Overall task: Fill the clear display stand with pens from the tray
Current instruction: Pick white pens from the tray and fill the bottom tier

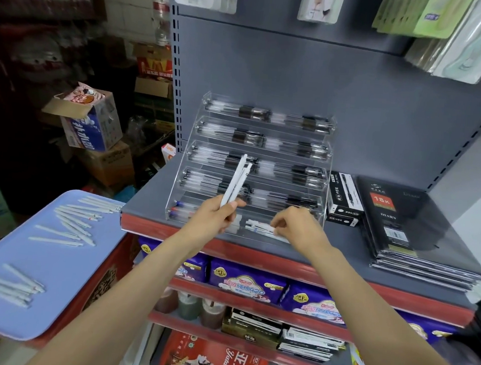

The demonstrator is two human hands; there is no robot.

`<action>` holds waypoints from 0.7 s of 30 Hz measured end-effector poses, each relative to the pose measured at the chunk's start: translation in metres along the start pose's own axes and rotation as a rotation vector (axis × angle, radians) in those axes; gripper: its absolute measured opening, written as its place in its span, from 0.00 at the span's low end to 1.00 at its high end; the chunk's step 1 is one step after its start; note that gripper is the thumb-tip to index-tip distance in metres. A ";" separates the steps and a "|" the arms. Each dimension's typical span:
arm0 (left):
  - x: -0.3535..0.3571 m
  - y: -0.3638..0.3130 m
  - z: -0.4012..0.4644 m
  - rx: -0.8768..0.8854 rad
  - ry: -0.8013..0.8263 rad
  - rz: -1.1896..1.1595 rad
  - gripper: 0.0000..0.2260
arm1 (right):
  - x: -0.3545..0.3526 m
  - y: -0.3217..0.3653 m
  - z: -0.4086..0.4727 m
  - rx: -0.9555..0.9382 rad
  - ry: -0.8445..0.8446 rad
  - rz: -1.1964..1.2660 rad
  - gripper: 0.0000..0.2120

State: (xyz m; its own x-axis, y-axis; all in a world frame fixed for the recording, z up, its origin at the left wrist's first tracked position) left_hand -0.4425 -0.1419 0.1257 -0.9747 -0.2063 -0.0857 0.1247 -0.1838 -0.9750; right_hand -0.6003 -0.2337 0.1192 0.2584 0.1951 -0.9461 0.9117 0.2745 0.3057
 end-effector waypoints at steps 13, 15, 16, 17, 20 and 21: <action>0.031 -0.006 0.008 0.057 0.225 0.012 0.11 | -0.021 0.033 -0.022 -0.045 0.114 1.106 0.06; 0.034 -0.008 0.008 0.039 0.224 -0.038 0.12 | -0.023 0.033 -0.022 -0.036 0.094 1.157 0.05; 0.032 -0.008 0.009 0.037 0.191 -0.045 0.11 | -0.024 0.031 -0.020 -0.022 0.065 1.171 0.05; 0.027 -0.008 0.010 0.050 0.136 -0.026 0.10 | -0.026 0.027 -0.018 -0.002 0.031 1.182 0.05; 0.008 -0.008 0.014 0.092 -0.064 0.071 0.09 | -0.035 0.013 -0.013 0.014 -0.132 0.916 0.05; 0.002 -0.006 0.015 0.092 -0.111 0.098 0.10 | -0.037 0.011 -0.012 -0.010 -0.164 0.751 0.03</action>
State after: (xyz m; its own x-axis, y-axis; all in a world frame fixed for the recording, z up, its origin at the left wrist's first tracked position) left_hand -0.4419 -0.1553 0.1348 -0.9310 -0.3320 -0.1516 0.2398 -0.2434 -0.9398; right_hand -0.6041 -0.2264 0.1588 0.8521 0.1904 -0.4875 0.4698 0.1323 0.8728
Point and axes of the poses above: each hand's wrist, its own z-axis towards the middle knuckle, its own x-axis out of the palm, y = z × x, the point moved 4 cm from there along z, towards the middle knuckle, and after that the axes turned 14 degrees about x, right-handed, at the moved point
